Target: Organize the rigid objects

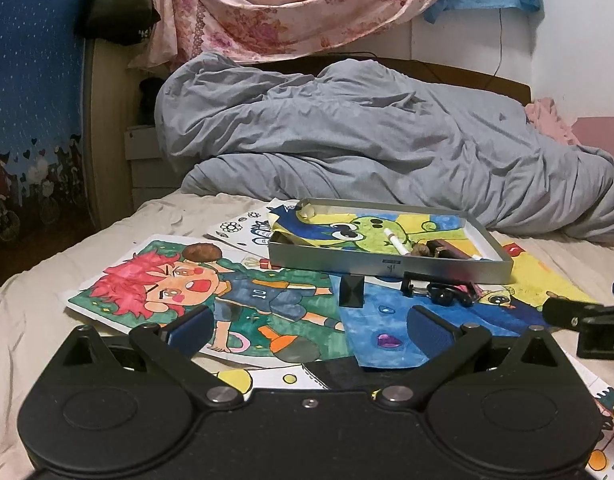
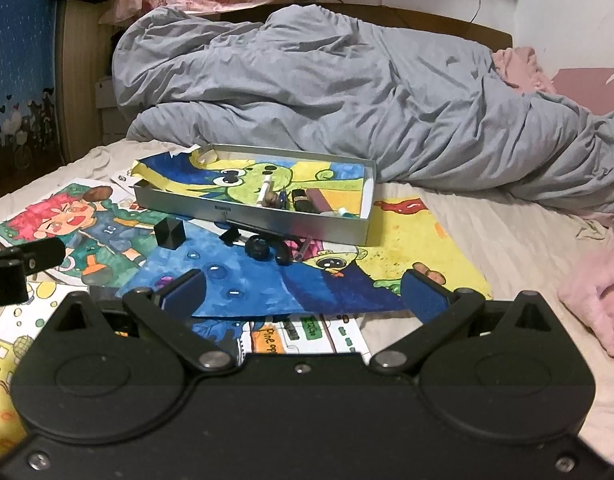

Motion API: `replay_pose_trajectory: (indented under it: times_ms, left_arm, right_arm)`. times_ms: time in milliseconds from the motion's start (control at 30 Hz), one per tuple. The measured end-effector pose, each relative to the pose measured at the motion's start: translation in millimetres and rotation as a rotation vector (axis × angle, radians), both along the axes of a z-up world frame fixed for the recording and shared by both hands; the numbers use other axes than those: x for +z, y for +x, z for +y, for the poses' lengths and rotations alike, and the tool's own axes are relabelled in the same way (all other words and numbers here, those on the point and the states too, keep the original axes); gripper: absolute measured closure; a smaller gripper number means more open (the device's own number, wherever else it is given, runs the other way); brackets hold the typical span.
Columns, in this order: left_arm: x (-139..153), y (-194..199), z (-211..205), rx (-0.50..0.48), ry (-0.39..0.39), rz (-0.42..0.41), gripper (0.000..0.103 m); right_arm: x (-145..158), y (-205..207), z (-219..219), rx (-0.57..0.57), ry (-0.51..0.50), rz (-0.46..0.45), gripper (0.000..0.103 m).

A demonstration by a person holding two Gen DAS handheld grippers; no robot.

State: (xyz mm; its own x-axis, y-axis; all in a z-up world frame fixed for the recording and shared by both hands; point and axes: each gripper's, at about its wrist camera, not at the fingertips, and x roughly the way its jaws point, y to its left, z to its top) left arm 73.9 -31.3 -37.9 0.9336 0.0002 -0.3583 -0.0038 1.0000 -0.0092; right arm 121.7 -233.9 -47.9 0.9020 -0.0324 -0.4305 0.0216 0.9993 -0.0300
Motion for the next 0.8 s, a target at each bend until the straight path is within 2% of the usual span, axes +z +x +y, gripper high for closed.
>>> replay_pose_trajectory:
  times_ms: [667, 800]
  left_arm:
    - [-4.0, 10.2, 1.8, -0.003, -0.017, 0.038, 0.001]
    - [-4.1, 12.2, 1.9, -0.011, -0.021, 0.041, 0.001]
  right_arm:
    - [-4.1, 14.1, 2.7, 0.022, 0.0, 0.037, 0.0]
    - [3.4, 17.6, 5.3, 0.039, -0.033, 0.003, 0.0]
